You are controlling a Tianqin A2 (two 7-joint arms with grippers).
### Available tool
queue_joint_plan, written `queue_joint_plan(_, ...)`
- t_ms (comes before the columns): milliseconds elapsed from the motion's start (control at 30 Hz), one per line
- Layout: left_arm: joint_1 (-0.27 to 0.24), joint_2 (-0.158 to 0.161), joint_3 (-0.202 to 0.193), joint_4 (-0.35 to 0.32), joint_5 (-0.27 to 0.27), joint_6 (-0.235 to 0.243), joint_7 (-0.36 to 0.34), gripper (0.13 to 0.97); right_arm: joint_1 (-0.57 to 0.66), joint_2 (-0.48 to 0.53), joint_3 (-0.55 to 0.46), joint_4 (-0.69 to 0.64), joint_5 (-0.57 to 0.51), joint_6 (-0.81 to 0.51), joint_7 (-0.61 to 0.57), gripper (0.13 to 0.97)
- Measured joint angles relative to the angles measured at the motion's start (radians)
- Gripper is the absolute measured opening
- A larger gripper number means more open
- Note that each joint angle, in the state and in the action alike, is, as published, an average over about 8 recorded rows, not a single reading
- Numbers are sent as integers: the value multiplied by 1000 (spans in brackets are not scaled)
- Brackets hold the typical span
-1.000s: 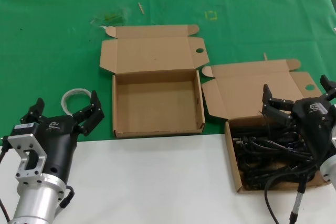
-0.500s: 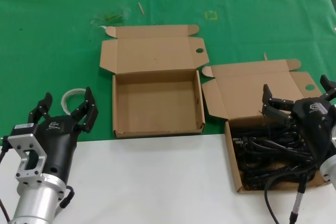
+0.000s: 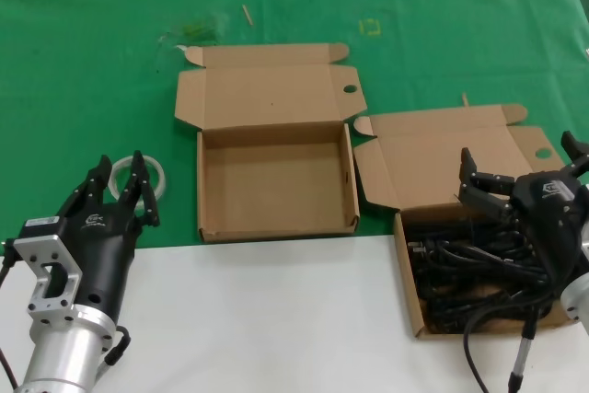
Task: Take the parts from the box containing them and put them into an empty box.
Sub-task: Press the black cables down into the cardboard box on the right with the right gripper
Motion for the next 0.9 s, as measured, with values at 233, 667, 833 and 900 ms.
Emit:
queue_joint_plan(233,0,0,0,0,0,0,0,286,-5,3,0,-4,-2,1,-3,966)
queue_joint_plan(667,0,0,0,0,0,0,0,161,21,111,-20,-41,2,-57,26,966)
queue_joint_plan(833,0,0,0,0,0,0,0,158,56,223,-42,-51,-2,-137,64,966)
queue_joint_plan(900,0,0,0,0,0,0,0,157,74,272,-52,-54,-7,-174,84,966)
